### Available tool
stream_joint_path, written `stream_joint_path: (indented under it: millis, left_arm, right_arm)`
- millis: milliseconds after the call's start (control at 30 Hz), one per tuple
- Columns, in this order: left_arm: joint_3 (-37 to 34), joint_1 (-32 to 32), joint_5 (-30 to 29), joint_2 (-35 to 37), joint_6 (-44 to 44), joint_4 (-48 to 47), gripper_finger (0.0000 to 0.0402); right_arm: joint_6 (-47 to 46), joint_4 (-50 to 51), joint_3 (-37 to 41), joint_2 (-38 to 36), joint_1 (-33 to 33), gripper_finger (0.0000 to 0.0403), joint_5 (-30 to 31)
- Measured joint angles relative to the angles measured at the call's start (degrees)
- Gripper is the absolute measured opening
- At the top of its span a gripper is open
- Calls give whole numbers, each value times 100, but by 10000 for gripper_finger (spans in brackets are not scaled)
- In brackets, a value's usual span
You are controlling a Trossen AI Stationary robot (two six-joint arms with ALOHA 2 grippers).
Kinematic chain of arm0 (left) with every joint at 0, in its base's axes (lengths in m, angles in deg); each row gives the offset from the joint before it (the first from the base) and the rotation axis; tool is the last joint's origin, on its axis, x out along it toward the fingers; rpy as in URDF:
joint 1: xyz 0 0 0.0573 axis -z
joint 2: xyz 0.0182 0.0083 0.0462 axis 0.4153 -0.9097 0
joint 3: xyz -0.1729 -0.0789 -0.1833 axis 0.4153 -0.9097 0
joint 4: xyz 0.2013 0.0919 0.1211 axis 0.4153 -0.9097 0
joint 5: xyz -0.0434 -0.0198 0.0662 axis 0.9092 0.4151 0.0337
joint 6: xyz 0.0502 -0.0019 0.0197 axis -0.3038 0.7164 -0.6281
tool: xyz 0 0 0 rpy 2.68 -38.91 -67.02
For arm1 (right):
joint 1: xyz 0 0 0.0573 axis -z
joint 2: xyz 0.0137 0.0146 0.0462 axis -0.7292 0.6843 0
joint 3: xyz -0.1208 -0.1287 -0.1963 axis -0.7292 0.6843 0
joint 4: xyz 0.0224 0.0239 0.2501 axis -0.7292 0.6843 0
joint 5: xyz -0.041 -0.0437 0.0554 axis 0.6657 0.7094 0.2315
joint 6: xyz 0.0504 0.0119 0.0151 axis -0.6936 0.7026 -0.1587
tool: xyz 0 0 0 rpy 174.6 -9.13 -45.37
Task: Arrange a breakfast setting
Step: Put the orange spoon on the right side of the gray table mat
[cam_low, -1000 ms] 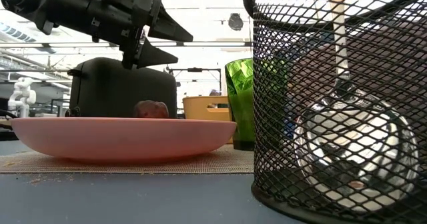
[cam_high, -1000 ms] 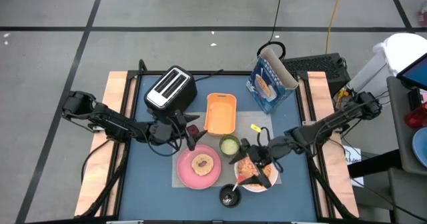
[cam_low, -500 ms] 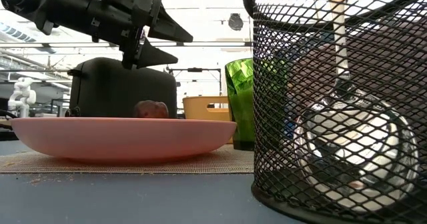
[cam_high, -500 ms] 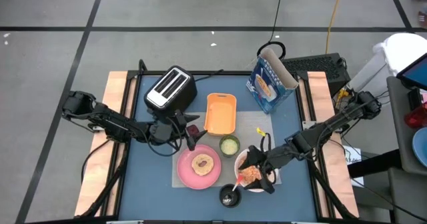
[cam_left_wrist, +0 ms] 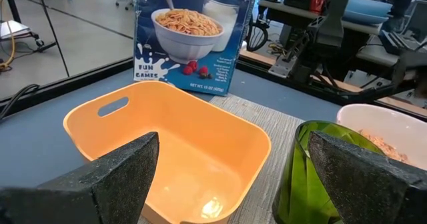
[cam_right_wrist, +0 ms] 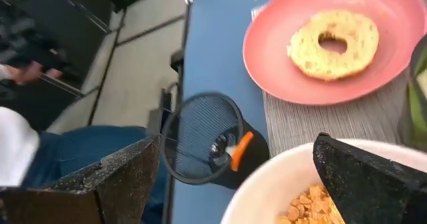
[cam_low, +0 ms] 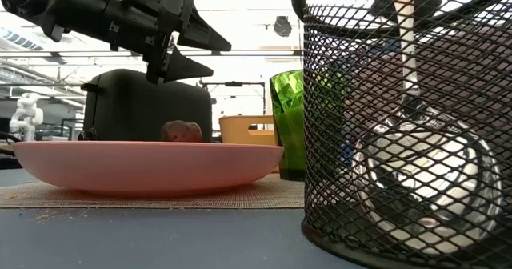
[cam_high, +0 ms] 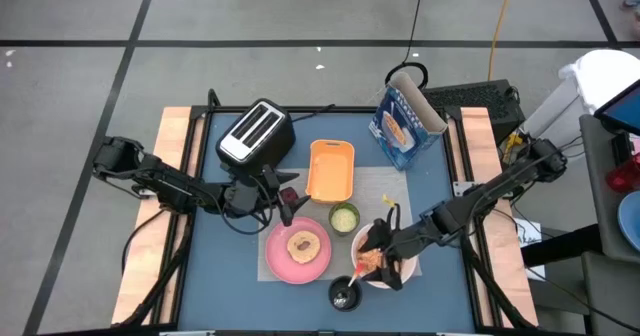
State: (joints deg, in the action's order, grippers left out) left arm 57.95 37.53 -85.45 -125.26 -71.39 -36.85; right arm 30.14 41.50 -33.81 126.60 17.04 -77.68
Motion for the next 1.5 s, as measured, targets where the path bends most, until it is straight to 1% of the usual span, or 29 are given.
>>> stream_joint_path:
  millis: [333,500,600,1033,1500]
  left_arm:
    - [0,0,0,0,0,-13,388]
    - [0,-2,0,0,0,-11,388]
    - [0,-2,0,0,0,-11,388]
    - [0,0,0,0,-2,-9,388]
    - [-2,-2,0,0,-2,-9,388]
  right_arm:
    - [5,-246,7,367,-2,379,-14]
    - [1,-216,7,371,-2,364,-19]
    - [2,-218,7,371,-2,340,-19]
    - [0,-233,7,371,2,215,-4]
    - [-66,-233,7,369,2,120,1]
